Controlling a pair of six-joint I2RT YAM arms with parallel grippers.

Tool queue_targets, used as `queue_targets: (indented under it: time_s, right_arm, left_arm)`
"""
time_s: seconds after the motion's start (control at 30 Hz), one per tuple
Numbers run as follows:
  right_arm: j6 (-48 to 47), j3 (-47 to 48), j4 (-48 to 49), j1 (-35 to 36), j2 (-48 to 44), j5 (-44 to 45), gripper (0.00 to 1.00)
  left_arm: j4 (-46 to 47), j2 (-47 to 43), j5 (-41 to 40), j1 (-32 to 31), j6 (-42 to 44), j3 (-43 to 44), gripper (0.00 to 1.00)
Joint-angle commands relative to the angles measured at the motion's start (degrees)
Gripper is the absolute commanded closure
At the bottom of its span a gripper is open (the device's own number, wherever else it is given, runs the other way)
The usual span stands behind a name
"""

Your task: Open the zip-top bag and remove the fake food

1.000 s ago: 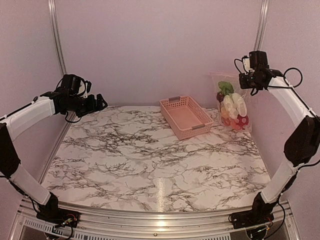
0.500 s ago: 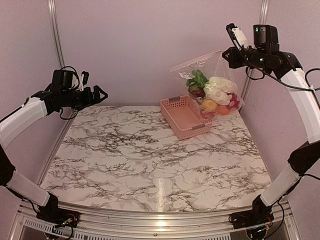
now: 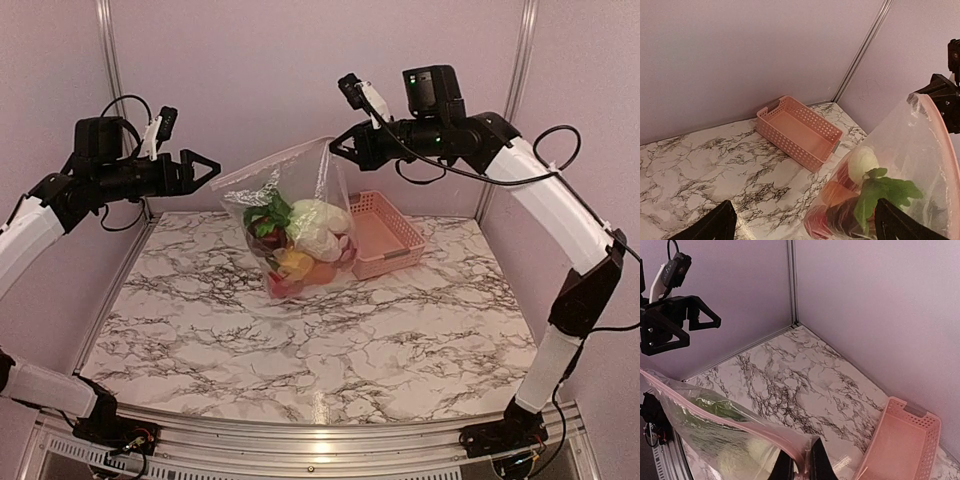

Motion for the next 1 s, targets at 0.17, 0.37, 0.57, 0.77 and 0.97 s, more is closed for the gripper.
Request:
queue_targets:
  time_s: [0.17,0.37,0.57,0.77,0.97]
  right_arm:
    - [5.48,2.63,5.47,6.91,10.86,-4.50,1.00]
    - [7.03,3.02,5.28,7.89,13.12,-5.90,1.00]
    - [6.77,4.51,2.15,7.92,14.25,-5.78,1.00]
    - [7.20,6.28,-0.99,7.93,14.40,-4.31,1.00]
    - [6.81,7.22,-4.68,7.93,14.19,-5.36,1.00]
  left_arm:
    - [-11.53,-1.48,-0.41,-5.28,7.68,3.72,0.01]
    - [-14.14,-0.08,-1.64,-10.49,12.40,4.09,0.03]
    - [-13.69,4.32,-2.79,-12.42,16.51,5.55,0.11]
    - [-13.33,9.19,-1.62,-15.33,19.56,7.89,0.20]
    - [-14.07,10.36,-8.01,-15.81,23.01,5.57,0.44]
